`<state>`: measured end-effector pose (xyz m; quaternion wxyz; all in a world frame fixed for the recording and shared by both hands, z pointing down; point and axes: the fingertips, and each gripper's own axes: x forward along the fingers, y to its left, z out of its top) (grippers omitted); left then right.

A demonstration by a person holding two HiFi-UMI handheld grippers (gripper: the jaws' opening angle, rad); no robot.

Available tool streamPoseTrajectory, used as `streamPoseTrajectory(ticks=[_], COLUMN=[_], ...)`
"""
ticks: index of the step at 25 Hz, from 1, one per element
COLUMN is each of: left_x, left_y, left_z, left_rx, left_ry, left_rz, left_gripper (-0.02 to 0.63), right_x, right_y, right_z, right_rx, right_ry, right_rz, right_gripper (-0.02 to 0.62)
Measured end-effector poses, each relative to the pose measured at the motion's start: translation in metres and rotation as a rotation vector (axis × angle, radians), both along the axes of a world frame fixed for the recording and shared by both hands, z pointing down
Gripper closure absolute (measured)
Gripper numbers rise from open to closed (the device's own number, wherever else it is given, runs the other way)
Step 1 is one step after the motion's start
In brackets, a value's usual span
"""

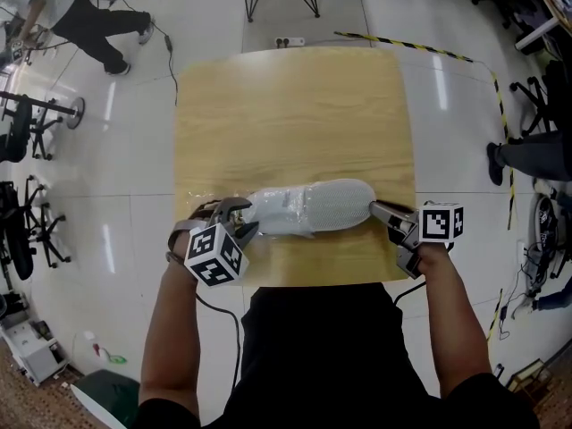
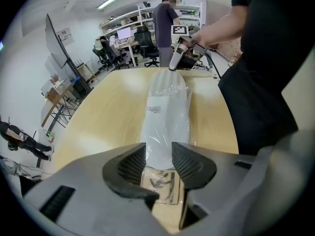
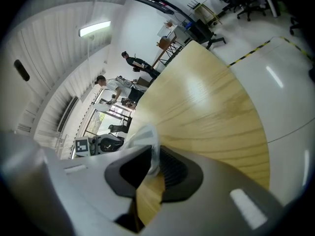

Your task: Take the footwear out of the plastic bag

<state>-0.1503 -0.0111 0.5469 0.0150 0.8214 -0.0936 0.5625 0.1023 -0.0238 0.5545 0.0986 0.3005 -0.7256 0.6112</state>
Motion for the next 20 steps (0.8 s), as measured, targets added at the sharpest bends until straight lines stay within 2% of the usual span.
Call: streamPoseTrajectory(ticks=[20], left_x=[-0.033], left_y=[0.002], left_z=[0.004], left_rx=[0.011], left_ry=[-0.062], left_rz=[-0.023], left_gripper=[0.48], right_x=[0.017], right_y=[0.004], right_z=[0.004], right_rx=[-0.004], right_ry=[0.052], right_rz=[0.01], right_gripper=[0.537])
